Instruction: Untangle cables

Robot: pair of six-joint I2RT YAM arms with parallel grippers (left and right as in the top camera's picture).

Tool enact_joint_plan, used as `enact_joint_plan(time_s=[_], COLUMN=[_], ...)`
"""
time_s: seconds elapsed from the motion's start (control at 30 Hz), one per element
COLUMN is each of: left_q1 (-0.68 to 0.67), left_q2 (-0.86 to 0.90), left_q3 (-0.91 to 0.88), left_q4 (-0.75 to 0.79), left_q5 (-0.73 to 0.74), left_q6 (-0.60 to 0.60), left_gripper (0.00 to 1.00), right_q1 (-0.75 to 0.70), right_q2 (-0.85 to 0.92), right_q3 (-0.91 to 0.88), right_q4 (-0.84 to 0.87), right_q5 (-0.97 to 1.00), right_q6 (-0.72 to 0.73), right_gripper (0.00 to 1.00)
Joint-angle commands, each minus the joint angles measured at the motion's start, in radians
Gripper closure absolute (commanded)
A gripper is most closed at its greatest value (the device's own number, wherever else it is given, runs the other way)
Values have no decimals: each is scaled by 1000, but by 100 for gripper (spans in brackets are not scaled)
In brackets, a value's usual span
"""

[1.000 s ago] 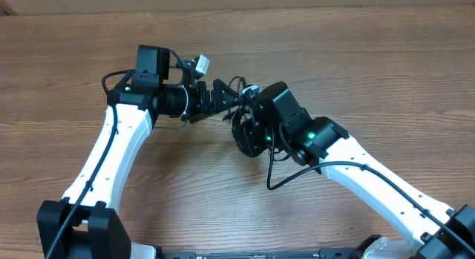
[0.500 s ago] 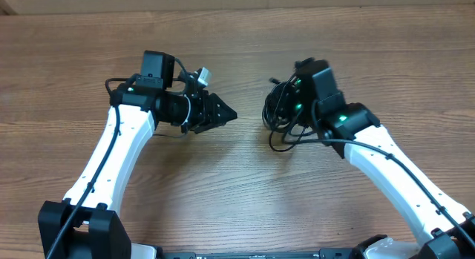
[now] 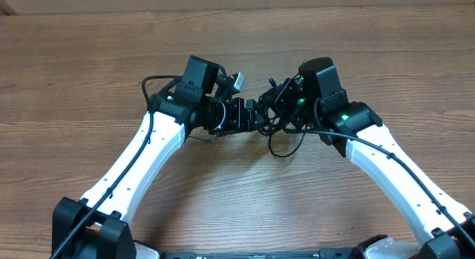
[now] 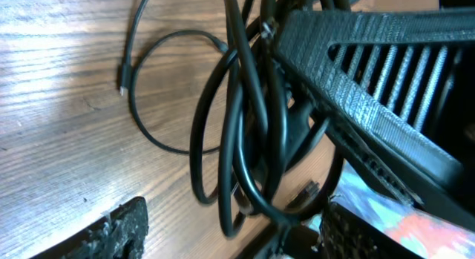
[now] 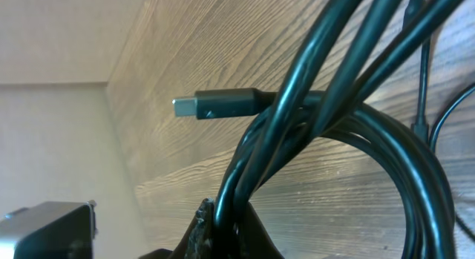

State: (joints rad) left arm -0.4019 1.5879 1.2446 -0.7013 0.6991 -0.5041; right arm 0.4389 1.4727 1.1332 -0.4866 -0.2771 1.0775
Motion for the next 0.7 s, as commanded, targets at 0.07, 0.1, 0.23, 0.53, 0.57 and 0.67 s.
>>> enact_joint_plan(time_s=[0.07, 0.1, 0.23, 0.53, 0.57, 0.67], left_q1=[-53, -65, -88, -114, -114, -114], left_q2=[-23, -23, -23, -23, -23, -23], left_q3=[-14, -14, -14, -14, -14, -14], left_q4=[18, 23, 68, 77, 69, 28], left_q5=[-187, -254, -289, -415, -415, -433], left_q6=[-107, -150, -174, -214, -211, -154], left_gripper=[27, 27, 32, 93, 96, 95], right_q1=[-3, -3, -3, -3, -3, -17], right_q2=[-31, -31, -31, -31, -31, -31], right_q3=[30, 30, 29, 29, 29, 30], right_q4=[13, 10, 11, 16, 23, 49], right_q5=[-45, -69, -111, -157, -145, -144], right_q6=[192, 233, 323, 362, 362, 355], right_gripper=[96, 96, 96, 96, 96, 96])
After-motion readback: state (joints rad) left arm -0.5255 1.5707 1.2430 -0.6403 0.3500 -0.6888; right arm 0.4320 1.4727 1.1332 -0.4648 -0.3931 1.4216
